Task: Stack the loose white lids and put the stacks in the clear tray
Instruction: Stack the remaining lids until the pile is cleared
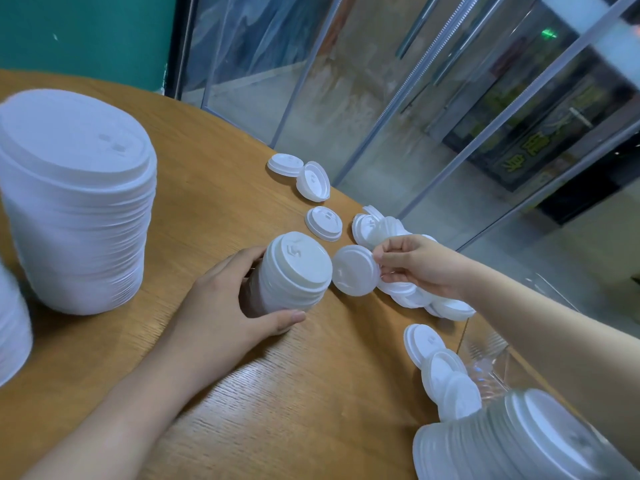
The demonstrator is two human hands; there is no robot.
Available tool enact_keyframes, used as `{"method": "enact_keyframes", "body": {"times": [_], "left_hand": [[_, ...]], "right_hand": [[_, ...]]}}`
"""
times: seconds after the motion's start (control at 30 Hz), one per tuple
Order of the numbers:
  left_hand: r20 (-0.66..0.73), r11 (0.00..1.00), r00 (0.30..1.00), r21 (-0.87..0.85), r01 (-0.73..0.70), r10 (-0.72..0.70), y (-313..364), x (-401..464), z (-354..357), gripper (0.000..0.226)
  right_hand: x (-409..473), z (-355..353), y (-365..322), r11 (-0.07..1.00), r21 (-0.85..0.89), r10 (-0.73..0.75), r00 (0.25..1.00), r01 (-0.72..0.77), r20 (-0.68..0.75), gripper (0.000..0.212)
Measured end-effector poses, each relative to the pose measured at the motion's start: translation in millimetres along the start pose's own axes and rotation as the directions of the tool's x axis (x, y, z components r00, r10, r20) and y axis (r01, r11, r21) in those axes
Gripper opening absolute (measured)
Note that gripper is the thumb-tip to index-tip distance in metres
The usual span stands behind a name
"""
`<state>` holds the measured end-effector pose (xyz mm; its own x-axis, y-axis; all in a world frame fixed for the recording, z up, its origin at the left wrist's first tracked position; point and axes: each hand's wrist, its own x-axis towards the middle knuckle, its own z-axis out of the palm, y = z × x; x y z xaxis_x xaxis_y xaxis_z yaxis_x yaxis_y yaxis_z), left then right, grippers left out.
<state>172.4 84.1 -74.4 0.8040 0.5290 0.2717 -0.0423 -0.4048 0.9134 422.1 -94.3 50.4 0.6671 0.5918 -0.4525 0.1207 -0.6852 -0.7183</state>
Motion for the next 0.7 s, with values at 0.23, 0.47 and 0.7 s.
{"method": "enact_keyframes", "body": {"times": [0.23,0.47,0.7], "left_hand": [[0.000,1.000,1.000,-0.013,0.000,0.000,-0.8,0.4,-0.4,0.082],[0.002,1.000,1.000,-0.010,0.009,-0.009,-0.3,0.2,-0.2,0.083],[0.007,1.000,1.000,-0.004,0.010,-0.010,0.2,0.0,-1.1,0.083]], "right_hand": [[6.0,2.7,-5.7,0.924,-0.374,-0.137,0.981,0.077,-0.138,0.021],[3.4,13.8,-7.0,0.852,-0.509,-0.140,0.990,0.123,0.006,0.043],[9.2,31.5,9.3,0.688,-0.695,-0.238,0.970,0.209,0.057,0.071]]}}
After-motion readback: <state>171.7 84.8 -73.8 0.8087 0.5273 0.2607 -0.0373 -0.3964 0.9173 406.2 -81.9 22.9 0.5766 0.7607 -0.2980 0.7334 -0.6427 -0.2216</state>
